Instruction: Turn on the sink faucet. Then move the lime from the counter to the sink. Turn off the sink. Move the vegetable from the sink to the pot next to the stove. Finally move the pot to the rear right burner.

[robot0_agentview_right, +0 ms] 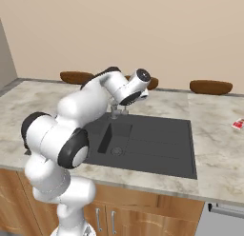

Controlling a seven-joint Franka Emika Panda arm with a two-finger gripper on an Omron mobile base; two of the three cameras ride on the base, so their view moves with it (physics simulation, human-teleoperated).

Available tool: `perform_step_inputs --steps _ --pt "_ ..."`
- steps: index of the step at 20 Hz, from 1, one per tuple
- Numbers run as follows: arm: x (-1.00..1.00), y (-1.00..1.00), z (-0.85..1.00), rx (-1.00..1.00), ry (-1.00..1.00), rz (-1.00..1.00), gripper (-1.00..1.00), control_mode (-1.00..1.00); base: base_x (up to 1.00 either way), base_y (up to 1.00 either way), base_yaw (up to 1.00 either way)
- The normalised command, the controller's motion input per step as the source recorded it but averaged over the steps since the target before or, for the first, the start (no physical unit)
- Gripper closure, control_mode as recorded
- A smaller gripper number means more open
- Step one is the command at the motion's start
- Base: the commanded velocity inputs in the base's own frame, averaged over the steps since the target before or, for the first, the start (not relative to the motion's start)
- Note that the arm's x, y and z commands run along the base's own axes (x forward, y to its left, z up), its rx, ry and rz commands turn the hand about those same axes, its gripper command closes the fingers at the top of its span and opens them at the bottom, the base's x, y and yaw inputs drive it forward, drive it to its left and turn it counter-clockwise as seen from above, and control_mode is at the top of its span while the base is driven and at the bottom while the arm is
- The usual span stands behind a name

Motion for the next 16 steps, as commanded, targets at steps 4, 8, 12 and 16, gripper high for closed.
perform_step_inputs --steps 4,8,12,16 --pt "0.40 -0.01 -0.39 0.00 -0.08 0.18 -1.00 -1.00 0.00 0.00 0.00" --pt "0.44 0.00 -0.31 0.00 -0.06 0.15 -1.00 -1.00 0.00 0.00 0.00" --pt "0.46 0.11 -0.28 0.00 -0.03 0.08 -1.00 -1.00 0.00 0.00 0.00" --pt "0.46 0.05 -0.22 0.01 -0.06 0.08 -1.00 -1.00 0.00 0.00 0.00"
